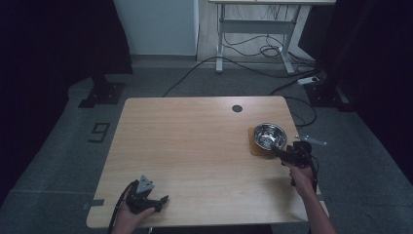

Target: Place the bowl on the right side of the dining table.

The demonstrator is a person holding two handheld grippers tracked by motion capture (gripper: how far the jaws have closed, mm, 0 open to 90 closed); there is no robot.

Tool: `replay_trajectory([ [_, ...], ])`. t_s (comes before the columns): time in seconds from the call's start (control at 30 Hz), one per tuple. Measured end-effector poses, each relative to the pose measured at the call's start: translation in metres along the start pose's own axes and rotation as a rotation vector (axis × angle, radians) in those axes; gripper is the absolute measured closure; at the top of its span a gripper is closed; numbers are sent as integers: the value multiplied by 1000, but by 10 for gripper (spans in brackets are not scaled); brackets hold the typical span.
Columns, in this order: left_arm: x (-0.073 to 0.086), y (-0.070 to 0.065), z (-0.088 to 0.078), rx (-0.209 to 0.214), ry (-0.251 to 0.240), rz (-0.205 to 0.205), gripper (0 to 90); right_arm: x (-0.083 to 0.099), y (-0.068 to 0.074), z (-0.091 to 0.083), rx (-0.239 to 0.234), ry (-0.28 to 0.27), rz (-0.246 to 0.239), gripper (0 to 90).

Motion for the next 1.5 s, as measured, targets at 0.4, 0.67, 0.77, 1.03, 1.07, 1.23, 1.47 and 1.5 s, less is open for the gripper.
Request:
replay_trajectory([
  [0.4, 0, 0, 0, 0, 0, 0, 133, 37, 50, -12, -152, 33, -98, 270],
  [0.67, 0, 0, 0, 0, 1, 1, 133, 61, 74, -9, -207, 78, -148, 275],
  [0.77, 0, 0, 0, 0, 0, 1, 133, 70, 83, -6, -221, 98, -173, 277],
  [1.03, 0, 0, 0, 0, 0, 0, 133, 93, 102, 6, -257, 158, -211, 286],
  [1.07, 0, 0, 0, 0, 0, 0, 133, 96, 104, 6, -259, 159, -219, 290],
  [1.23, 0, 0, 0, 0, 1, 1, 133, 108, 112, 12, -267, 186, -267, 302],
  [1.47, 0, 0, 0, 0, 1, 1, 133, 109, 111, 13, -271, 186, -260, 303],
  [1.5, 0, 0, 0, 0, 1, 1, 133, 109, 110, 13, -270, 184, -256, 304],
])
Point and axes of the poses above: each handheld gripper's, and its own axes: z roughly forward along the jaws, x roughly out of its underside, y roughly to its left, the point moved 6 cm from there along z, roughly forward along the jaws, and after that the axes turned 1 degree about x, right-handed, at the moved point
